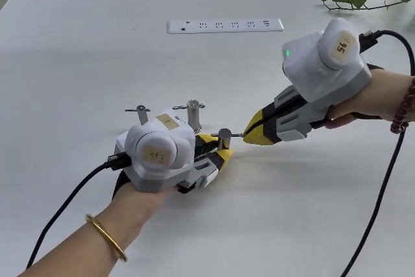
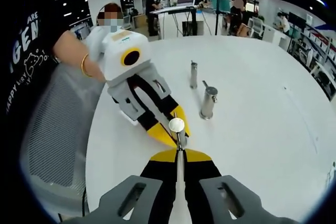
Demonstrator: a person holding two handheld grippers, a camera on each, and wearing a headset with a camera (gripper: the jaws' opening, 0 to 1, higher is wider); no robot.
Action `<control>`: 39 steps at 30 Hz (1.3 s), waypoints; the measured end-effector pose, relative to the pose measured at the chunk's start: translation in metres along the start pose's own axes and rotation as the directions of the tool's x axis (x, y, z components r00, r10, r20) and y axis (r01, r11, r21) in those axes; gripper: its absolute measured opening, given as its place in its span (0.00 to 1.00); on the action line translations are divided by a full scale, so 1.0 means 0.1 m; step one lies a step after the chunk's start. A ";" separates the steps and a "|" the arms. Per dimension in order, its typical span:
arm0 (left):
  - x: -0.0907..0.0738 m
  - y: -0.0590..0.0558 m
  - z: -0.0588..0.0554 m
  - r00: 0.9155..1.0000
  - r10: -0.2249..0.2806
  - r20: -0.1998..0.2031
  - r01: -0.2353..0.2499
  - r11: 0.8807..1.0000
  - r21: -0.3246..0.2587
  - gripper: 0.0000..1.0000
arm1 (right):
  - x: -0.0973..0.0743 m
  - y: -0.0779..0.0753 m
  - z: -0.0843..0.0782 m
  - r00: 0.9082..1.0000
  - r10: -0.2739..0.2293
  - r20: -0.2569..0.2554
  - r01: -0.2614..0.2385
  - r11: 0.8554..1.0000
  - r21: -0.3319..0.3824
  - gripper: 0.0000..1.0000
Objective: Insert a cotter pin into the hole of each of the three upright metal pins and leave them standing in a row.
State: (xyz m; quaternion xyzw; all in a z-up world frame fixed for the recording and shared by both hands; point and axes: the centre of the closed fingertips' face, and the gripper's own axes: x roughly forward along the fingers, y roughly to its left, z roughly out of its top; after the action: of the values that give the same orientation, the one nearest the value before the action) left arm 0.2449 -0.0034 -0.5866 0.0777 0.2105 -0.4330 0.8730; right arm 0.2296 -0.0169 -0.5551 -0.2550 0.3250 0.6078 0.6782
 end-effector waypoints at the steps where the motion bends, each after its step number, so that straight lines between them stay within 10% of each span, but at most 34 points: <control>1: 0.00 0.00 0.00 1.000 0.000 0.000 0.000 1.000 0.000 0.10 | 0.00 0.00 0.01 1.000 0.000 0.001 0.000 1.000 0.000 0.00; 39: -0.06 0.06 -0.13 0.998 0.018 -0.057 -0.018 1.000 -0.007 0.18 | 0.11 -0.02 0.06 1.000 0.001 0.006 -0.001 1.000 -0.015 0.10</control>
State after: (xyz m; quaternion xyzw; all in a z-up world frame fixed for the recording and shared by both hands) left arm 0.2428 0.0088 -0.5960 0.0884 0.2363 -0.4219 0.8708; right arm 0.2331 -0.0051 -0.5596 -0.2582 0.3185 0.6115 0.6768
